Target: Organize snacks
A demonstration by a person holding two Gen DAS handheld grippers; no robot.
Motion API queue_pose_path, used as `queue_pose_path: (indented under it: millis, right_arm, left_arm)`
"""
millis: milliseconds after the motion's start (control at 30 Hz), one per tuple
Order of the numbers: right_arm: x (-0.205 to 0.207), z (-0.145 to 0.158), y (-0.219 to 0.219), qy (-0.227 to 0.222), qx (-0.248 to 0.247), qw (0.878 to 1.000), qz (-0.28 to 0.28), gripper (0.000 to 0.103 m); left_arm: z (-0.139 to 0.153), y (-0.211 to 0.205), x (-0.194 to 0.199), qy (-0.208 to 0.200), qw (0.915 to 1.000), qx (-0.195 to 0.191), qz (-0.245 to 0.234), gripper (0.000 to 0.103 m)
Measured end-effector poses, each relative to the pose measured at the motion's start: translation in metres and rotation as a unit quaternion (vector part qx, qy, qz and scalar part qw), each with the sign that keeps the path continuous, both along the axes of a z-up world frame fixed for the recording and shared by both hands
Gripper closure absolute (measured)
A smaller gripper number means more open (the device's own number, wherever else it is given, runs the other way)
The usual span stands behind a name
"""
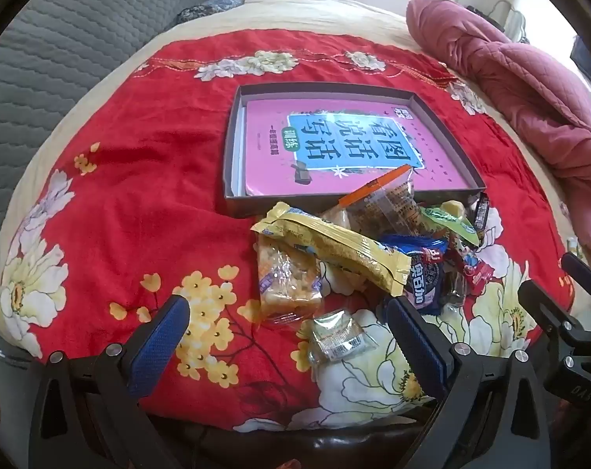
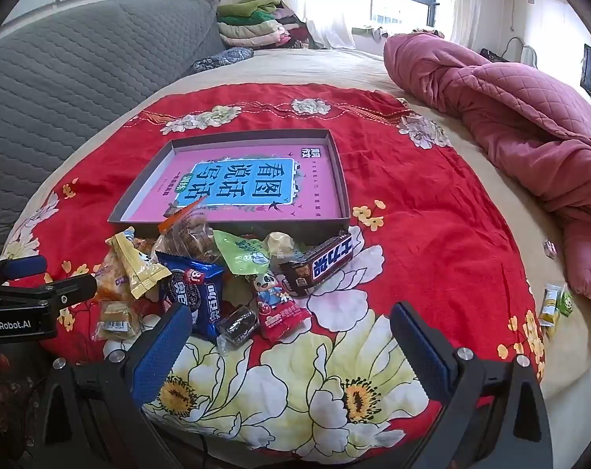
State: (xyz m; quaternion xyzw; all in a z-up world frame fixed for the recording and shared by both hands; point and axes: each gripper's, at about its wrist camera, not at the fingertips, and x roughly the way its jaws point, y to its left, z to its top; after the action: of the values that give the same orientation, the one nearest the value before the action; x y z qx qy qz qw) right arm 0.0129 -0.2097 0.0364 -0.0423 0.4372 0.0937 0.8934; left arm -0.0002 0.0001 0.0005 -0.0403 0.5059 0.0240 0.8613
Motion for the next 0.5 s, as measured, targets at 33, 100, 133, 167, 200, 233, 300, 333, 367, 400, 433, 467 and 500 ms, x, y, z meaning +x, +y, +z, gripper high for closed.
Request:
queue_pose_path:
  millis: [33,100,133,167,200,233,300,333,367,400,433,467,500]
  right_arm:
    - [0.0,-0.0001,0.0001,0.0,0.0,1.0,0.0,0.001]
    - [-0.0001,0.0005,-0.0005,0.0,0.0,1.0,0.0,0.001]
    - [-0.0001,0.0008,-0.0007,0.0,0.0,1.0,0.0,0.001]
    - [-0.0001,0.0004,-0.0002,0.0,0.0,1.0,-0.001,0.001]
    - [-0.0001,0.0006,-0.0002,0.0,0.0,1.0,0.0,0.001]
    - [-0.0001,0.0004,-0.0001,0.0,0.0,1.0,0.0,0.001]
    - [-0.0001,0.0008,-0.0005,0.0,0.0,1.0,0.001,0.001]
    - [-0.0001,0.0012,-0.0007,0.0,0.001,1.0,0.001,0.001]
    - [0.0002,0.0012,-0.0011,0.0,0.001,1.0,0.002,0.001]
    - [0.0,0.0019,-0.0013,-0.001,0.001,1.0,0.003,0.001]
    - [-0.0001,0.0024,-0.0017,-0.002,0.001,1.0,0.003,0.001]
    - [-0.0003,0.002,-0.001,-0.002,0.001,1.0,0.003,0.001]
    - [-0.0001,0.0022,-0.0013,-0.002,0.002,1.0,0.002,0.001]
  left_arm:
    - [0.0003,0.0002,-0.0001,-0.001,1.0,-0.001,0.0,0.002]
    - [0.0003,0.0007,-0.0002,-0.001,1.0,-0.003,-0.001,0.002]
    - [0.0001,0.0003,-0.0013,-0.001,1.0,-0.004,-0.001,0.002]
    - [0.0,-0.0011,-0.0021,-0.001,1.0,-0.003,-0.001,0.002]
    - [0.0013,0.0001,-0.0022,-0.002,1.0,-0.005,-0.001,0.002]
    - [0.0013,0.0004,-0.0005,-0.002,1.0,-0.007,0.0,0.002]
    - [0.0007,0.0008,-0.0004,-0.002,1.0,-0.006,0.003,0.002]
    - [0.0004,0.0014,-0.0004,-0.001,1.0,-0.009,0.003,0.002]
    - [0.001,0.0038,0.0009,0.0,0.9999,-0.012,0.002,0.002]
    - [-0.0006,0.0031,0.0006,0.001,0.9999,-0.011,0.002,0.002]
    - [-0.0015,0.0032,0.0007,0.002,0.9999,-0.012,0.002,0.002]
    - [-0.0017,0.0029,0.001,0.003,0.9999,-0.013,0.002,0.002]
    - [-0.002,0.0028,0.0012,0.004,0.9999,-0.013,0.001,0.002]
